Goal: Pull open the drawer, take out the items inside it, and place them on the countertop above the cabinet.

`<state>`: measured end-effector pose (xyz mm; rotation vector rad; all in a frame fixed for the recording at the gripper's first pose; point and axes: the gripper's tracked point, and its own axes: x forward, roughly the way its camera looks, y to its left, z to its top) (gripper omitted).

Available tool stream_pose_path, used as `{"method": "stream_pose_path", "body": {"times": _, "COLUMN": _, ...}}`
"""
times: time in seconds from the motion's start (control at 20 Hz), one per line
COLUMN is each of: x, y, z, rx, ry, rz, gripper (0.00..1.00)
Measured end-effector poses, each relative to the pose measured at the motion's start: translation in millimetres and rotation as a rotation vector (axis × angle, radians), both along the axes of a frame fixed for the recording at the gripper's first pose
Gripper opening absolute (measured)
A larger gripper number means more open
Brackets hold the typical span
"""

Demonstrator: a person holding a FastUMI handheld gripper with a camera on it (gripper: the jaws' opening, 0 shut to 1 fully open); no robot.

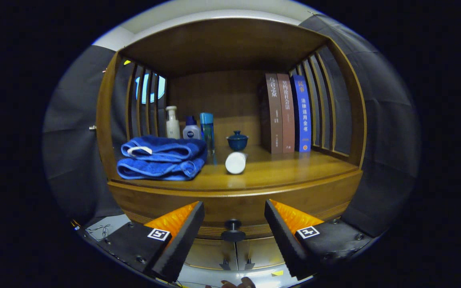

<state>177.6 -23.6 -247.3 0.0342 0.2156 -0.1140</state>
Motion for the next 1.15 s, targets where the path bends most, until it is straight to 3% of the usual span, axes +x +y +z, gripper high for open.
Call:
{"method": "stream_pose_path", "body": {"times": 0.65, "x": -86.2, "y": 28.5, "z": 218.1, "rx": -0.011, "ry": -0.102, "rz": 0.068, "gripper": 0.99}}
{"method": "stream_pose_path", "body": {"times": 1.15, "x": -143.4, "y": 45.3, "z": 270.9, "rx": -0.057, "ry": -0.165, "rz": 0.102, "gripper": 0.98}}
